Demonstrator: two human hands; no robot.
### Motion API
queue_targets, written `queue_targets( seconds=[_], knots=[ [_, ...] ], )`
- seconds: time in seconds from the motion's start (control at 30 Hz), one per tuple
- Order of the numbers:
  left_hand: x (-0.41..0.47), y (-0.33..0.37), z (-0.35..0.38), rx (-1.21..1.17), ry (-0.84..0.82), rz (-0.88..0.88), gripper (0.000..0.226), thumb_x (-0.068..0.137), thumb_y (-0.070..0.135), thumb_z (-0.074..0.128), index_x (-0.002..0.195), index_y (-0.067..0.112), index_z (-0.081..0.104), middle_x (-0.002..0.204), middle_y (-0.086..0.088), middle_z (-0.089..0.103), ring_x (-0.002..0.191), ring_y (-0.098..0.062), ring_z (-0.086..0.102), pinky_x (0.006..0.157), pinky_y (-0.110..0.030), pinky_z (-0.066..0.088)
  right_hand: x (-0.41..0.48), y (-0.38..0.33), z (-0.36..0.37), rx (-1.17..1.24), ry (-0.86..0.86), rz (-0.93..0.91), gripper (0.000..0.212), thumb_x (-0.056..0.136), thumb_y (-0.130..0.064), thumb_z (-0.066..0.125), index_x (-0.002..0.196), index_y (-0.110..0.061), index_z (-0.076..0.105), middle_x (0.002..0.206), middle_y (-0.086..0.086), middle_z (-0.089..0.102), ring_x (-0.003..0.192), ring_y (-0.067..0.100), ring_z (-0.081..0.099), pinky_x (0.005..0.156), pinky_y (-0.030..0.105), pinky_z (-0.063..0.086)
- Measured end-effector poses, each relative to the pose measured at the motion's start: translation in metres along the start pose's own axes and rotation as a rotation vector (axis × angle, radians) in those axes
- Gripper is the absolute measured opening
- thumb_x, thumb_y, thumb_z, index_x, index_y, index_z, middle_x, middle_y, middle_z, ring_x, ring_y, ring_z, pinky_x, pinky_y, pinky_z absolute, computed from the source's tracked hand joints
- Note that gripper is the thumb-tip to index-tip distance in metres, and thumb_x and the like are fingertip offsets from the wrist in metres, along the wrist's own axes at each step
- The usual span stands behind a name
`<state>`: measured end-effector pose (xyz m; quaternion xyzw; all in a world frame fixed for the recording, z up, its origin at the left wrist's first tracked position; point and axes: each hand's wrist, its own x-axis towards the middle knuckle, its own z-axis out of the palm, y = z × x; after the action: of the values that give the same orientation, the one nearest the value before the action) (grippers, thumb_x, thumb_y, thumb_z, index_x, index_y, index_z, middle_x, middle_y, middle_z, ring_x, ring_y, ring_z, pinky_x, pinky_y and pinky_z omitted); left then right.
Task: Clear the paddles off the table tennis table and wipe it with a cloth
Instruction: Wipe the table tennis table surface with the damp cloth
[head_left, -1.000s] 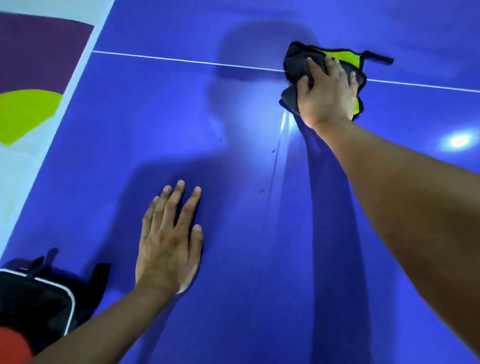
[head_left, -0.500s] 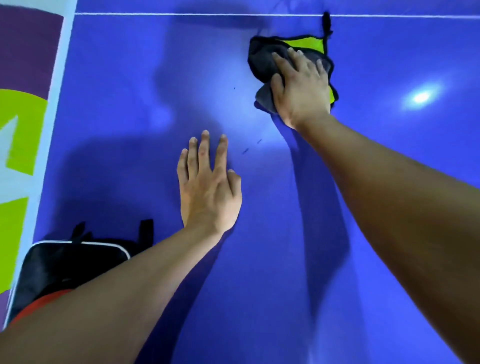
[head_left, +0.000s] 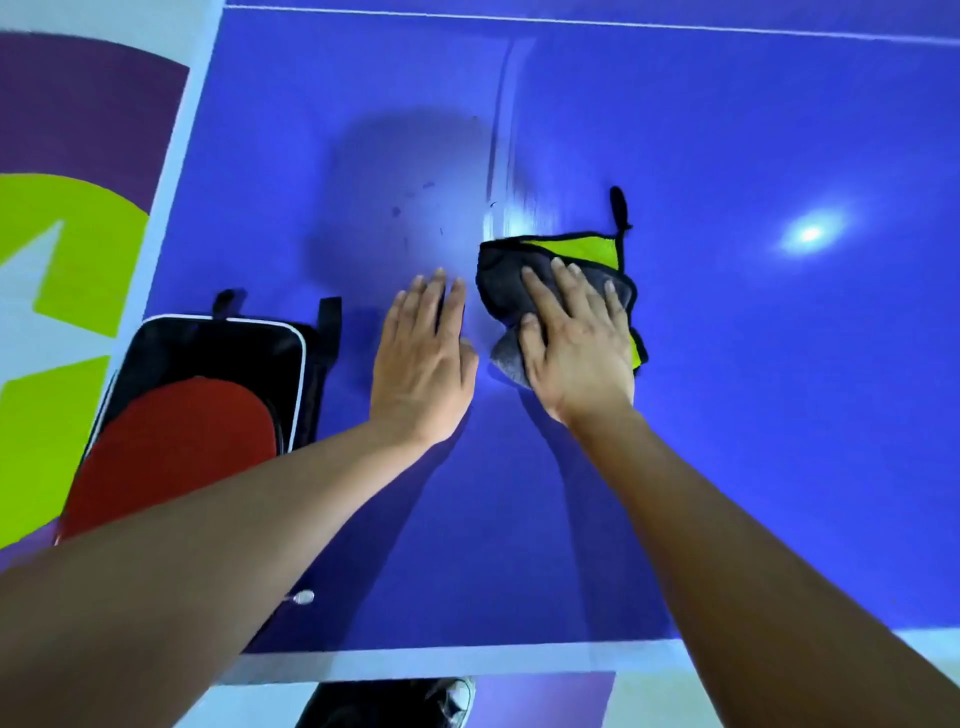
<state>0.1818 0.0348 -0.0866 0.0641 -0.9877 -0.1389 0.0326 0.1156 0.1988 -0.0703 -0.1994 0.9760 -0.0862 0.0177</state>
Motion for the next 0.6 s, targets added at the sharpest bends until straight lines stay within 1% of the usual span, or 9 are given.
queue_targets(
  seconds=[0.13, 0.2, 0.27, 0.33, 0.43, 0.5, 0.6],
  knots=[
    [-0.09, 0.01, -0.003, 0.028, -0.011, -0.016, 0.06, 0.102, 0.023, 0.039, 0.157, 0.005, 0.026, 0.165, -0.017, 0.022, 0.152, -0.035, 0.02, 0.126, -0.046, 0.012, -0.082, -0.013, 0.005, 0.028, -0.018, 0.022, 0.054, 0.106, -0.039, 0.032, 0.16, -0.029, 0.031, 0.168, 0.001, 0.024, 0.157, 0.016, 0.017, 0.128, 0.046, 0.007],
    [-0.132, 0.013, -0.005, 0.038, -0.029, -0.021, 0.06, 0.102, 0.023, 0.039, 0.158, 0.006, 0.024, 0.165, -0.016, 0.02, 0.153, -0.034, 0.019, 0.126, -0.047, 0.013, -0.122, -0.021, 0.008, 0.023, -0.036, 0.034, 0.056, 0.105, -0.04, 0.029, 0.16, -0.03, 0.031, 0.168, 0.0, 0.024, 0.156, 0.016, 0.017, 0.128, 0.046, 0.007],
    [-0.172, 0.016, -0.011, 0.035, -0.058, -0.005, 0.061, 0.102, 0.022, 0.041, 0.158, 0.005, 0.024, 0.166, -0.016, 0.019, 0.153, -0.034, 0.018, 0.125, -0.048, 0.016, -0.161, -0.032, 0.008, 0.001, -0.024, 0.041, 0.057, 0.103, -0.04, 0.029, 0.159, -0.029, 0.035, 0.167, 0.002, 0.029, 0.155, 0.017, 0.023, 0.128, 0.047, 0.012],
    [-0.202, 0.019, -0.018, 0.017, -0.074, 0.008, 0.061, 0.101, 0.02, 0.047, 0.157, 0.004, 0.027, 0.165, -0.016, 0.02, 0.153, -0.034, 0.02, 0.124, -0.049, 0.02, -0.195, -0.042, 0.01, -0.008, 0.028, 0.032, 0.054, 0.103, -0.037, 0.033, 0.155, -0.026, 0.043, 0.162, 0.005, 0.038, 0.152, 0.02, 0.032, 0.125, 0.049, 0.021],
    [-0.229, 0.022, -0.028, -0.004, -0.118, 0.012, 0.061, 0.1, 0.019, 0.05, 0.156, 0.005, 0.029, 0.165, -0.016, 0.021, 0.153, -0.033, 0.022, 0.122, -0.049, 0.025, -0.227, -0.053, 0.014, -0.005, 0.051, 0.03, 0.053, 0.102, -0.037, 0.036, 0.152, -0.025, 0.048, 0.159, 0.007, 0.043, 0.15, 0.022, 0.036, 0.123, 0.052, 0.026],
    [-0.238, 0.021, -0.035, -0.021, -0.134, 0.022, 0.059, 0.1, 0.019, 0.05, 0.155, 0.005, 0.032, 0.164, -0.015, 0.023, 0.152, -0.033, 0.025, 0.121, -0.048, 0.027, -0.237, -0.061, 0.016, -0.008, 0.048, 0.041, 0.053, 0.103, -0.037, 0.035, 0.153, -0.025, 0.047, 0.159, 0.008, 0.043, 0.15, 0.023, 0.035, 0.123, 0.052, 0.024],
    [-0.237, 0.014, -0.049, -0.037, -0.111, 0.037, 0.059, 0.099, 0.017, 0.053, 0.153, 0.004, 0.036, 0.162, -0.017, 0.028, 0.15, -0.033, 0.028, 0.12, -0.049, 0.03, -0.238, -0.067, 0.017, -0.026, 0.043, 0.041, 0.054, 0.103, -0.039, 0.032, 0.154, -0.028, 0.045, 0.161, 0.008, 0.04, 0.152, 0.023, 0.032, 0.125, 0.052, 0.021]
  ],
)
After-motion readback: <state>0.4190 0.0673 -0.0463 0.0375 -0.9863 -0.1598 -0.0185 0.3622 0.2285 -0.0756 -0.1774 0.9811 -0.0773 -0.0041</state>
